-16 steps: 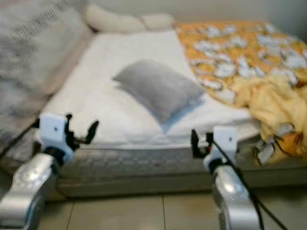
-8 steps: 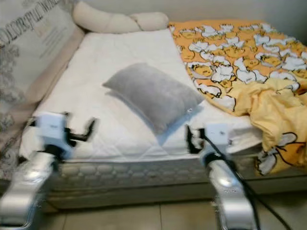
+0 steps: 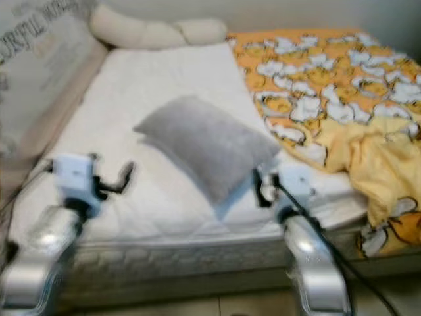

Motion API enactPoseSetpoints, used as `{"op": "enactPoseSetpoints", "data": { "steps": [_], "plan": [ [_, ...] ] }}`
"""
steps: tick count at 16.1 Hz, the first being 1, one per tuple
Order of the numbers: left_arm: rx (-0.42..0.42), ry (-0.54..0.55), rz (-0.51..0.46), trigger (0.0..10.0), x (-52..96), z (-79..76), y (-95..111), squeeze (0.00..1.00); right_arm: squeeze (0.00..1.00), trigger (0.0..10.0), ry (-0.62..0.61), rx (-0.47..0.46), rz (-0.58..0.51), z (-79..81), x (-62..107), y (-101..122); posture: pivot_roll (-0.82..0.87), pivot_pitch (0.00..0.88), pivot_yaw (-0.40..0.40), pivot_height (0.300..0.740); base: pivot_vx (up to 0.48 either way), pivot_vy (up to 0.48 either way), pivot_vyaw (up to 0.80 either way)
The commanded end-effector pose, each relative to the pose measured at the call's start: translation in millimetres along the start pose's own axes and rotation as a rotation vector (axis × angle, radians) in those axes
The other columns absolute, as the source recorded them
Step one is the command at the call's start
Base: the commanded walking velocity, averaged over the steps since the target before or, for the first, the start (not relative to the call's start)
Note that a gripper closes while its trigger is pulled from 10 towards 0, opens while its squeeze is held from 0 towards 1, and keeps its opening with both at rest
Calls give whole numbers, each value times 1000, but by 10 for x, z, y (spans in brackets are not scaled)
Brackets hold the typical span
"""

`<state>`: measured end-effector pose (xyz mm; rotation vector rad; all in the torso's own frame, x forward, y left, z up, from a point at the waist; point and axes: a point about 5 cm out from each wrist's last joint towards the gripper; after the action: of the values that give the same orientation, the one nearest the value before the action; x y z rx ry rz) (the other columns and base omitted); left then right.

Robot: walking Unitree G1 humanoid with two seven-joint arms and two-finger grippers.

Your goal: Clean up the room

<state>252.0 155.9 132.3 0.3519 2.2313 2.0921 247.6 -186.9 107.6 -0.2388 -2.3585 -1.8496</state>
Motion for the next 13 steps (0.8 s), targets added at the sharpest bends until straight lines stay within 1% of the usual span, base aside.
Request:
{"op": "enactPoseSetpoints", "data": {
  "steps": [1, 13],
  "plan": [
    [-23, 35, -6, 10000, 24, 95, 29, 0, 0, 10000, 11, -4, -34, 52, -20, 78, -6, 0, 35, 740, 349, 0, 0],
    [-32, 25, 0, 10000, 22, 83, 9, 0, 0, 10000, -2, -4, -32, 49, -31, 60, -10, 0, 40, 740, 334, 0, 0]
  ]
}}
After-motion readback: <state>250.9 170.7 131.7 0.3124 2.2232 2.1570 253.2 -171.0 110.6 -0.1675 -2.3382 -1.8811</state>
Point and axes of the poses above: a point about 5 cm out from each wrist's last joint towards the gripper, its own x axis pointing back from the gripper into the wrist, its own y axis along the axis of the wrist's last joint, z = x × y, and after that the axes turned 8 degrees about x, right-handed
